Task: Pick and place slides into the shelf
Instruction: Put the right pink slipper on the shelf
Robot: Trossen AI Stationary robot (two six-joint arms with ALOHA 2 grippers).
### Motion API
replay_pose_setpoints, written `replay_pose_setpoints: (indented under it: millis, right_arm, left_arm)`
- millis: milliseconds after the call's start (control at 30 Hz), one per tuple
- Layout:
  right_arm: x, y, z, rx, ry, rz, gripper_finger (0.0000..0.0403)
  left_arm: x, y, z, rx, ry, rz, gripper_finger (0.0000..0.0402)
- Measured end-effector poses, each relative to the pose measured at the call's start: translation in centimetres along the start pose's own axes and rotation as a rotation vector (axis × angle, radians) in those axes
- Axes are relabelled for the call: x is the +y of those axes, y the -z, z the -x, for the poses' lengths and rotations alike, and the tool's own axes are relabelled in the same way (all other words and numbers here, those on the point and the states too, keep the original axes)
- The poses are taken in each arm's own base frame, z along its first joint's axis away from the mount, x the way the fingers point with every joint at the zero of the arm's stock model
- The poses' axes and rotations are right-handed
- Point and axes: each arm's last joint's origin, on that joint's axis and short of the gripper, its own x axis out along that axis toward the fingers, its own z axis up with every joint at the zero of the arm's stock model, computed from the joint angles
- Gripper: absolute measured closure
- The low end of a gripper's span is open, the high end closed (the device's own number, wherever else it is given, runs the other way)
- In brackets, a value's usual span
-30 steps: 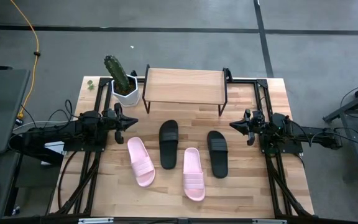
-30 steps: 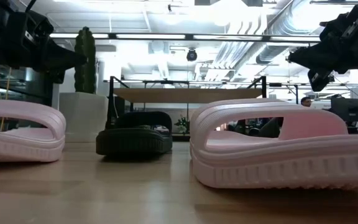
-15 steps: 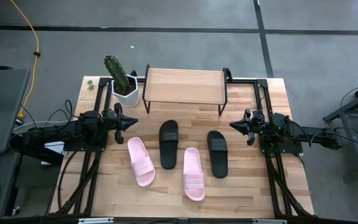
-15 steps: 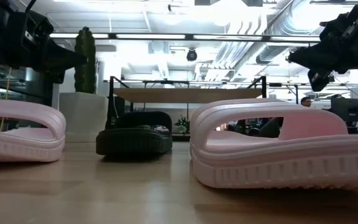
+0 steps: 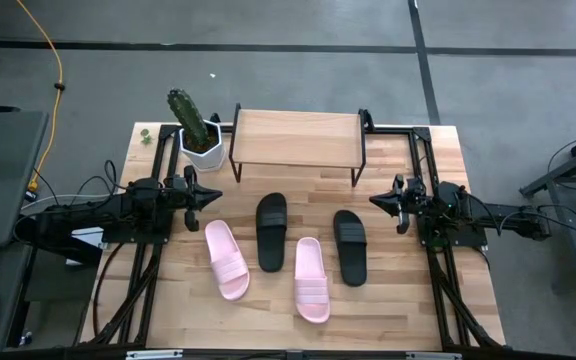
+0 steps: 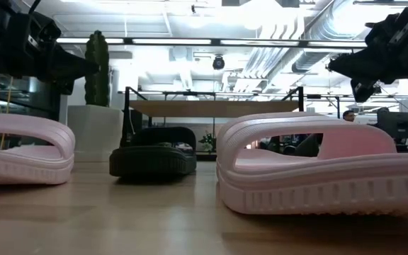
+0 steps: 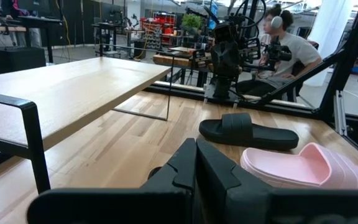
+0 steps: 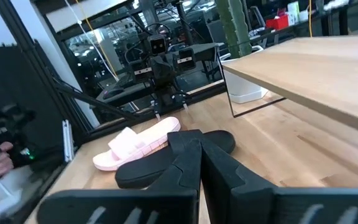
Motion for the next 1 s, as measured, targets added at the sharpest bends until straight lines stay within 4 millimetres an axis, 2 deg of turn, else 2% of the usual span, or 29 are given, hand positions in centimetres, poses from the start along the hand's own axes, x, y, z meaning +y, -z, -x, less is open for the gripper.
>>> replay_pose_setpoints:
  millis: [200,500,833,1000]
  right_arm:
    - [0.00,0.00,0.00,0.000,0.001,0.010,0.0402]
    - [0.00,-0.02,0.00,-0.001,0.002,0.135,0.0402]
    - [0.00,-0.02,0.00,-0.001,0.002,0.138,0.0402]
    - [0.00,-0.05,0.00,-0.006,0.003,0.138,0.0402]
  left_arm:
    - [0.00,0.01,0.00,0.000,0.000,0.005,0.0401]
    - [0.00,0.00,0.00,0.000,0.000,0.031,0.0401]
    - [0.03,-0.01,0.00,-0.003,-0.011,0.030,0.0401]
    - [-0.02,-0.49,0.01,-0.053,-0.008,-0.061,0.0401]
